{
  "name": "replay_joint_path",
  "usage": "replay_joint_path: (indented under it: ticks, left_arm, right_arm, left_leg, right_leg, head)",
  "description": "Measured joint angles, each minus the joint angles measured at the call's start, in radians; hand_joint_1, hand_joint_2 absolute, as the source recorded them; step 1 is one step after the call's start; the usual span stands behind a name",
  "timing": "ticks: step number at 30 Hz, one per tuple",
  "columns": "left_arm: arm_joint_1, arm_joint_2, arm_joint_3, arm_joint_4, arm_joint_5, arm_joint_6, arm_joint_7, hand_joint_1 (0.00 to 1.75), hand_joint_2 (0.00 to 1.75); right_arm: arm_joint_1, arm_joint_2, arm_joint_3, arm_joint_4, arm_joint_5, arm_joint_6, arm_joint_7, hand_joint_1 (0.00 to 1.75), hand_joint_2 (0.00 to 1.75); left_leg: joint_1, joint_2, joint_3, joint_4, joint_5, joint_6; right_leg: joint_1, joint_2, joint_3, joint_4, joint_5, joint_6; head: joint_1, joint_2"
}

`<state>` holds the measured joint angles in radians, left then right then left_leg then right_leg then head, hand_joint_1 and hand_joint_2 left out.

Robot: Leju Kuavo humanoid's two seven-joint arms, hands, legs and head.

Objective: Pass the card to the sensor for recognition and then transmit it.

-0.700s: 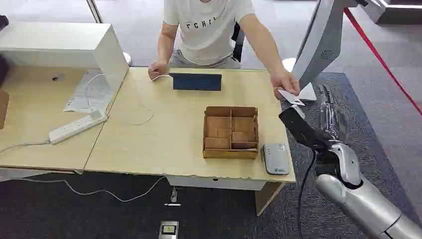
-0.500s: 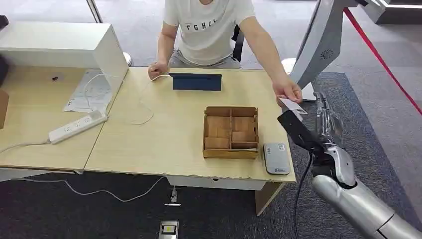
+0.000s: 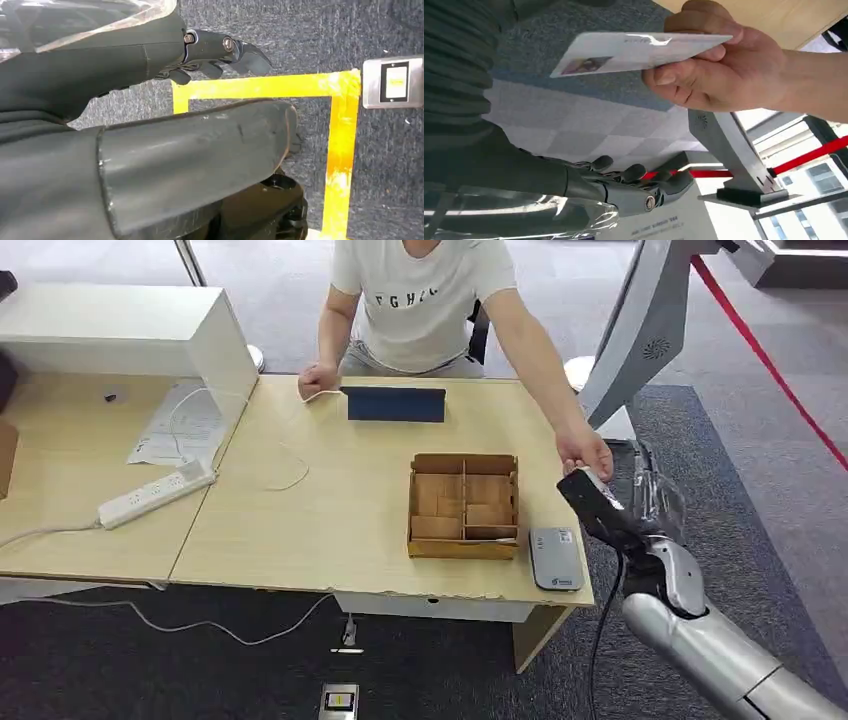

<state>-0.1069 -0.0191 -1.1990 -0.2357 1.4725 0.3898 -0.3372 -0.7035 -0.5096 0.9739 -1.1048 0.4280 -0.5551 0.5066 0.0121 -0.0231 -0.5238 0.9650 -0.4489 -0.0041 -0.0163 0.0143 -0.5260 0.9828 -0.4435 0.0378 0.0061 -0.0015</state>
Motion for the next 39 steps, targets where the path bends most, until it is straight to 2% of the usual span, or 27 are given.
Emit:
replay_joint_path:
  ticks: [1,11,19,39]
  left_arm:
    - [0.0,0.0,0.0,0.0,0.0,0.001,0.0,0.0,0.0]
    - [0.001,0.001,0.0,0.0,-0.009,-0.011,0.002,0.0,0.0]
    - [0.001,0.001,0.0,0.0,-0.012,-0.011,0.011,0.0,0.0]
    - [0.001,0.001,-0.003,0.0,-0.03,-0.007,0.008,0.0,0.0]
  right_arm:
    - [-0.002,0.001,0.003,0.007,-0.005,-0.003,0.0,1.71,1.75]
    - [0.003,-0.009,0.011,0.029,-0.027,-0.037,0.016,1.75,1.75]
    - [0.031,-0.043,0.008,0.011,-0.011,-0.032,0.039,1.75,1.75]
    - [0.104,-0.071,0.009,-0.067,0.044,-0.028,0.077,1.75,1.75]
  left_leg:
    - [0.0,0.0,0.0,0.0,0.0,0.0]
    - [0.0,0.0,0.0,0.0,0.0,0.0]
    - [0.0,0.001,0.0,0.0,0.0,0.0]
    - [0.0,0.001,0.0,0.0,0.0,0.0]
  right_leg:
    - [0.0,0.0,0.0,0.0,0.0,0.0]
    - [0.0,0.0,0.0,0.0,0.0,0.0]
    - [0.0,0.0,0.0,0.0,0.0,0.0]
    - [0.0,0.0,0.0,0.0,0.0,0.0]
  head:
    - [0.0,0.0]
    - [0.0,0.0]
    - [0.0,0.0]
    - [0.0,0.0]
